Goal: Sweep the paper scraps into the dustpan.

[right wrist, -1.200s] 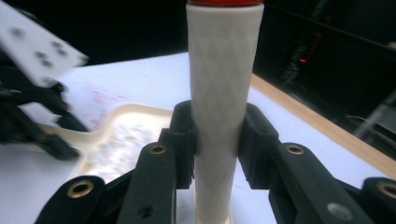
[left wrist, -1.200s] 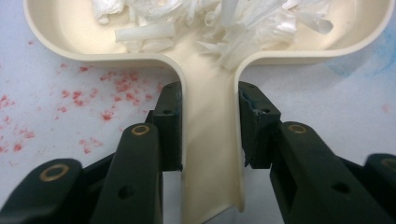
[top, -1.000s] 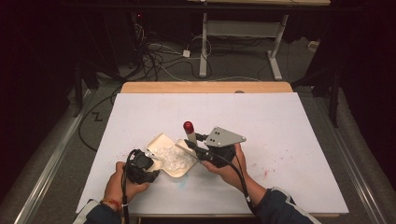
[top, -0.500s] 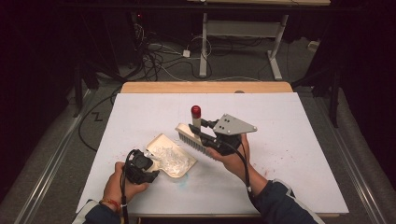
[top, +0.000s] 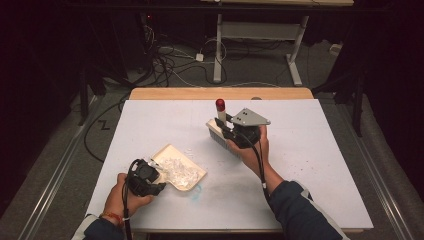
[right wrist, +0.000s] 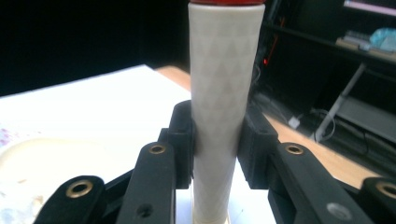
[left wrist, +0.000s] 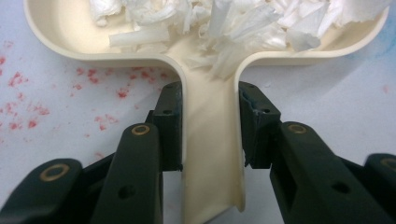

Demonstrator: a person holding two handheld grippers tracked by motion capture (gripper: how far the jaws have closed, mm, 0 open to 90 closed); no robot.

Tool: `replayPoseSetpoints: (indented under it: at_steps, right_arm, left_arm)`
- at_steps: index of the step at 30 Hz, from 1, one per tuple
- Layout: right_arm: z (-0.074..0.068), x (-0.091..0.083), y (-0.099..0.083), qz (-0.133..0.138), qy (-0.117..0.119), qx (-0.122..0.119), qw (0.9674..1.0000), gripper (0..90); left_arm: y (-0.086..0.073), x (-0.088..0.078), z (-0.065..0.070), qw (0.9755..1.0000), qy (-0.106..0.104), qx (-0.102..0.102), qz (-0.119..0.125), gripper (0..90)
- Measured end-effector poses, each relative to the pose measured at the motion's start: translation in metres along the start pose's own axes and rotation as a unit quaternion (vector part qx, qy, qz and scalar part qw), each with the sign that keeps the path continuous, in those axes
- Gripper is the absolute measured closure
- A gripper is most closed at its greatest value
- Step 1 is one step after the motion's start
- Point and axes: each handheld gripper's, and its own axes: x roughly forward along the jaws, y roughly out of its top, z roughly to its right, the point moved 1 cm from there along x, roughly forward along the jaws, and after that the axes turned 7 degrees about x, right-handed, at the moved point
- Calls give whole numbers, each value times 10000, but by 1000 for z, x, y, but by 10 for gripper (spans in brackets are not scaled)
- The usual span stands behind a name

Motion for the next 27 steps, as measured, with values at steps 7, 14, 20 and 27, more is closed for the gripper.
replayPoseSetpoints:
  at_steps: [7, 14, 20, 27]
  right_arm:
    - [-23, 14, -1, 69, 358, 147, 9992, 700]
    - [-57, 32, 6, 90, 946, 188, 9953, 700]
    - [-79, 26, 8, 82, 1779, -2, 9840, 701]
    - [-84, 10, 19, 205, 2074, -113, 9780, 701]
  left_arm:
    - [0, 2, -4, 10000, -3, -2, -25, 633]
    - [-1, 1, -6, 10000, -19, 53, -51, 633]
    - [-3, 1, -9, 10000, -15, 63, -65, 633]
    - [-5, -1, -9, 9999, 18, 101, -106, 633]
